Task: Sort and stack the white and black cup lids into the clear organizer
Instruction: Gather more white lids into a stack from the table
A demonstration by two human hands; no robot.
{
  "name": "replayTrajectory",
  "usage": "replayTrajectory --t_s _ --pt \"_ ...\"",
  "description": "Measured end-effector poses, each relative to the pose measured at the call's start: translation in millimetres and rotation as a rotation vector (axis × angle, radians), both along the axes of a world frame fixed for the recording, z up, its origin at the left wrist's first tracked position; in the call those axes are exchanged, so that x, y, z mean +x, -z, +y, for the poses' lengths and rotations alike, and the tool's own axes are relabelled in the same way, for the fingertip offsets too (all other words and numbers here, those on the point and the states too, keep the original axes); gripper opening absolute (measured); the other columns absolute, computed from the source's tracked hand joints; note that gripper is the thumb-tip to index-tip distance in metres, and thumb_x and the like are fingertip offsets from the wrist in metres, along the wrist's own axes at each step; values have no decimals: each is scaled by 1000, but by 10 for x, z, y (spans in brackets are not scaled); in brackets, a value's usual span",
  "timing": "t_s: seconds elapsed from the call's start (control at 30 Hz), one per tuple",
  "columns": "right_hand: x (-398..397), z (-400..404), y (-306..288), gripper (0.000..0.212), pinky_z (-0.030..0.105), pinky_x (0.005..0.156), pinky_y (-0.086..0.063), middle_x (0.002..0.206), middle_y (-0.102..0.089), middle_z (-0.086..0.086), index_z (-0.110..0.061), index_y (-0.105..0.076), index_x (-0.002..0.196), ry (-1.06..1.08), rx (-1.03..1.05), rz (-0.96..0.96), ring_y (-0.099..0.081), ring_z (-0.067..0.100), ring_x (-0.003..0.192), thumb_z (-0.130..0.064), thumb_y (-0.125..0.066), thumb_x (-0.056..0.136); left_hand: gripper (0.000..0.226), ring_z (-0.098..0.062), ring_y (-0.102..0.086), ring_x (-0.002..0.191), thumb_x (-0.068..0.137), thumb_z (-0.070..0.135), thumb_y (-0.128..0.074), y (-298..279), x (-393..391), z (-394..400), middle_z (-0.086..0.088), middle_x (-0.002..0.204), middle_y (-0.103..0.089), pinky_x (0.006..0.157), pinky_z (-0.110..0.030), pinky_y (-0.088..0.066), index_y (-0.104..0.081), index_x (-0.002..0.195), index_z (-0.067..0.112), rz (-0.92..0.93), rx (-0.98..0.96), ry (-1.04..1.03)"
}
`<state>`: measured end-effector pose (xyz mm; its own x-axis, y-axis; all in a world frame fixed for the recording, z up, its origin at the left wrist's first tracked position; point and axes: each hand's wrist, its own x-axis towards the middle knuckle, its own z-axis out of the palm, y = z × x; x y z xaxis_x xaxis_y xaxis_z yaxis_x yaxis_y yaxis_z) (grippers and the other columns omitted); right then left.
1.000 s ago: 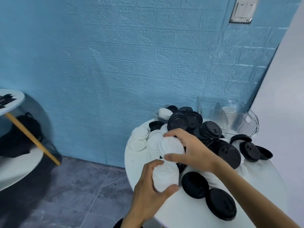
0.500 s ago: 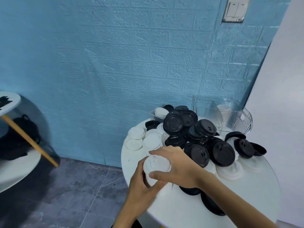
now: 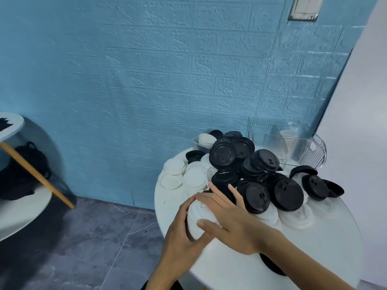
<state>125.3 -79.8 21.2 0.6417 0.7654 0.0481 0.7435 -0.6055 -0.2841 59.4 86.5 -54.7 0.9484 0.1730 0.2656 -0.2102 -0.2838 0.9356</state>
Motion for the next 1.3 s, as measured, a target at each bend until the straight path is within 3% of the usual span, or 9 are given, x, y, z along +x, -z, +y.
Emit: replayTrajectory --t_s 0.13,0.23,0.33,0.43,0.6,0.77,0.93,1.1,1.3 --pt "36 30 -137 73 45 122 18 164 -15 -22 -29 -15 159 -15 -91 12 27 1 149 -70 -14 98 82 3 -52 134 75 74 -77 -14 -7 -14 29 143 -56 110 -38 -46 -38 145 56 21 -11 -6" --pt "200 142 -432 90 41 125 7 164 -23 -17 -32 -28 157 -1 -44 59 6 4 154 -84 -8 86 84 1 -52 135 74 72 -78 5 0 -5 27 145 -55 113 -41 -45 -39 146 52 25 -6 -7" --pt "542 409 -666 63 37 121 -23 152 -45 -10 -31 -44 150 39 136 50 -37 7 142 -66 -39 98 88 0 -50 136 69 79 -76 14 4 -9 29 145 -53 115 -43 -44 -38 145 55 53 -5 -18" --pt "940 802 -675 50 36 112 -37 142 -52 -3 -27 -50 145 53 136 76 -52 15 127 -47 -57 99 90 0 -49 136 67 79 -78 9 2 -2 30 145 -52 115 -42 -43 -37 144 58 77 -8 -16" --pt "1437 1370 -404 64 38 114 -35 157 -37 0 -32 -41 151 69 -60 136 -45 22 138 -58 -57 95 90 7 -48 134 65 72 -78 -2 6 18 34 143 -51 113 -31 -44 -38 143 55 92 23 -17" --pt "1707 1606 -161 80 44 119 -30 164 -28 -2 -37 -31 156 123 -220 127 -34 25 148 -72 -55 88 86 21 -42 128 61 77 -74 -58 1 22 51 137 -41 96 2 -34 -36 136 58 91 48 -3" --pt "1841 1649 -54 75 45 118 -23 158 -37 3 -36 -31 155 130 -305 47 -36 29 146 -66 -55 91 89 21 -42 128 60 79 -73 -80 1 29 45 139 -46 97 2 -33 -35 138 59 105 46 9" --pt "1795 1571 -106 74 44 118 -21 157 -40 2 -35 -34 154 125 -239 63 -37 27 145 -67 -56 91 83 22 -41 128 63 73 -75 -64 -3 27 49 140 -41 94 3 -33 -34 135 65 92 69 -2" --pt "1463 1216 -610 70 38 117 -24 153 -44 0 -35 -40 150 128 22 75 -39 20 143 -63 -62 90 84 12 -48 130 64 69 -78 -33 3 21 40 139 -50 104 -17 -44 -32 135 70 64 46 -20"
